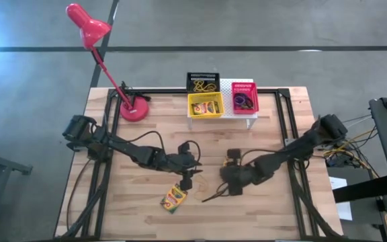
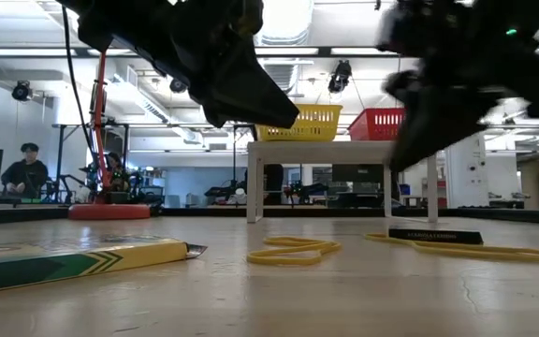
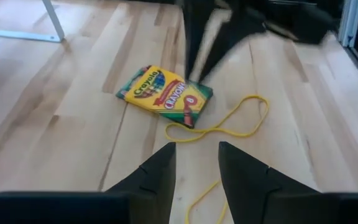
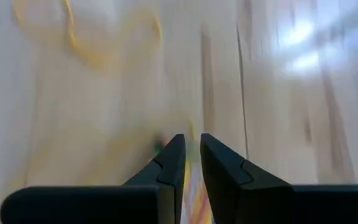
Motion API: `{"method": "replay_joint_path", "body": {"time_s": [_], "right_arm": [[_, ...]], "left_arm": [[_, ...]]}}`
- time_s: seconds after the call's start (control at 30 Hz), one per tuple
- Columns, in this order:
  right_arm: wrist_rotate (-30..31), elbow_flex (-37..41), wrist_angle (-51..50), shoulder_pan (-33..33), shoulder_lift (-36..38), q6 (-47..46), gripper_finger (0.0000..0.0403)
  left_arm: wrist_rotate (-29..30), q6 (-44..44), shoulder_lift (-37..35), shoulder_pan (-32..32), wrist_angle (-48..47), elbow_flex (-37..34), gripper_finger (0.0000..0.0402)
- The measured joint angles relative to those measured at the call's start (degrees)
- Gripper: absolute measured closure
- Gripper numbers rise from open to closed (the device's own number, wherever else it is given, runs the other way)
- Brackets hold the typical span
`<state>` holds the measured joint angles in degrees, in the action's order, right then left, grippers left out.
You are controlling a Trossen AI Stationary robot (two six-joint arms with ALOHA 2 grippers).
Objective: Pick & Place Office Desk Supplies
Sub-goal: Put the yellow crayon box into the yellow bin on the shelf
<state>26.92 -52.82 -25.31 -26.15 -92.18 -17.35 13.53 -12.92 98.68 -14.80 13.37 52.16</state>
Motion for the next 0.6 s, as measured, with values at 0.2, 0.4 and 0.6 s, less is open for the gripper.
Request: {"method": "replay_joint_path", "body": {"time_s": [0.2,0.4,0.6], "right_arm": [[-10.8,1.8,-14.6,-3.0,5.3,-13.2,0.0355],[-13.0,8.6,-6.9,-4.7,5.3,-15.3,0.0355],[-11.7,10.5,3.9,-0.9,1.9,-8.9,0.0355]], "left_arm": [[-0.8,-2.9,3.2,1.6,0.4,0.4,0.0283],[-1.1,-5.8,5.4,3.2,-0.1,0.8,0.0283],[-1.1,-6.0,4.5,4.7,0.2,1.6,0.0284]]}}
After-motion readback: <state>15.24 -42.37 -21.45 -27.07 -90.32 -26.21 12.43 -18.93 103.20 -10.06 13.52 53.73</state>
